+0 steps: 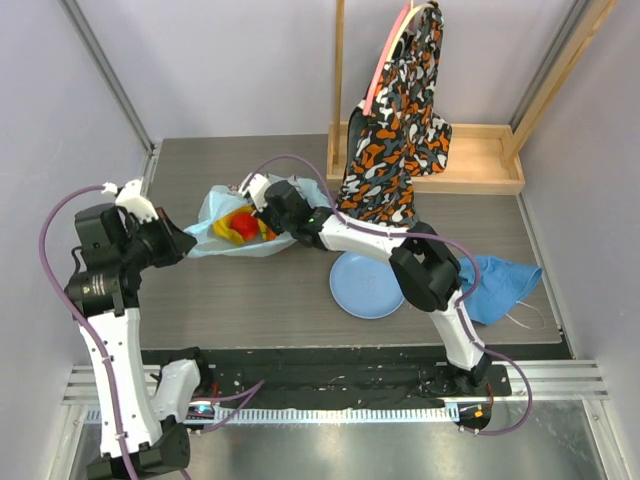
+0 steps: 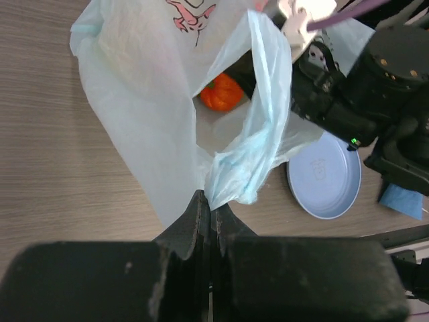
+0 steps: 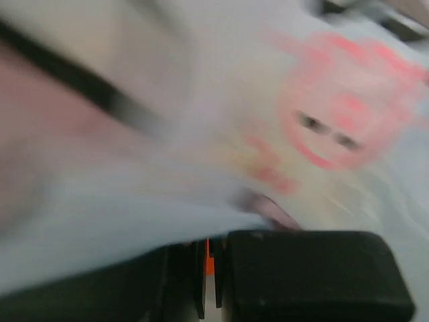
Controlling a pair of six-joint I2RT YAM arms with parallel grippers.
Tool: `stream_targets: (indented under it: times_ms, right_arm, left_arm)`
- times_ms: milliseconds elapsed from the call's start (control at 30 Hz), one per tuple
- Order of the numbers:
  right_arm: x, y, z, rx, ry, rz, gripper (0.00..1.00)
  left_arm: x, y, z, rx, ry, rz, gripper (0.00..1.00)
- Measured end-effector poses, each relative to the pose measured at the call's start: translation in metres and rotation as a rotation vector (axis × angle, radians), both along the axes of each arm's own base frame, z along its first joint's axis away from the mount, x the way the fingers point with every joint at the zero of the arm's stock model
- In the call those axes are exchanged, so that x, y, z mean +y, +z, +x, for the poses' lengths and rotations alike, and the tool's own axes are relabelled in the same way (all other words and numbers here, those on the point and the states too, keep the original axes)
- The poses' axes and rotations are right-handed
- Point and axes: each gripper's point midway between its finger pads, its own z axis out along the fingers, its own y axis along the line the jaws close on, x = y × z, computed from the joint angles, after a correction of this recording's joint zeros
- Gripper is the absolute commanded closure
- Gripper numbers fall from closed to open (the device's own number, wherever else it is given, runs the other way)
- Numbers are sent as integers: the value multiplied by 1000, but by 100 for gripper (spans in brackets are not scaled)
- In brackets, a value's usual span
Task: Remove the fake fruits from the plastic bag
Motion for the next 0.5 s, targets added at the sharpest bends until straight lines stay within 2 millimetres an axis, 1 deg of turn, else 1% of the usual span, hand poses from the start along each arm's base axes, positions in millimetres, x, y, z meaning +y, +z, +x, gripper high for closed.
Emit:
stream_targets:
  times_ms: [33, 67, 100, 133, 167, 200, 267, 300, 367, 433, 467, 500]
  right_arm:
    - [-5, -3, 13, -35, -48, -16, 90]
    - [-9, -1, 23, -64, -84, -25, 86]
    - [-14, 3, 33, -89, -115, -26, 76]
    - [-18, 8, 39, -104, -134, -24, 70]
    - [-21, 17, 47, -124, -152, -13, 66]
    - [-20, 24, 51, -132, -153, 4, 61]
    - [-24, 29, 53, -115, -146, 19, 59]
    - [-26, 28, 50, -101, -138, 19, 58]
    - [-37, 17, 32, -52, -118, 1, 56]
    - [-50, -1, 3, 2, -82, -39, 55]
    - [-57, -17, -21, 43, -50, -77, 55]
    - [-62, -27, -37, 68, -28, -102, 55]
  left_arm:
    - [1, 0, -4, -4, 1, 9, 100]
    - [1, 0, -7, -5, 1, 15, 100]
    - [1, -1, -10, -5, 0, 22, 100]
    - [2, -2, -12, -3, 1, 24, 100]
    - [2, -3, -14, 2, 4, 24, 100]
    - [2, -6, -16, 10, 7, 21, 100]
    - [2, -8, -18, 19, 8, 16, 100]
    - [2, -9, -18, 21, 8, 14, 100]
    - [2, -10, -16, 30, 6, 9, 100]
    - [2, -12, -14, 41, 3, 3, 100]
    - [2, -13, -13, 49, -2, -4, 100]
    - [1, -14, -12, 53, -5, -8, 100]
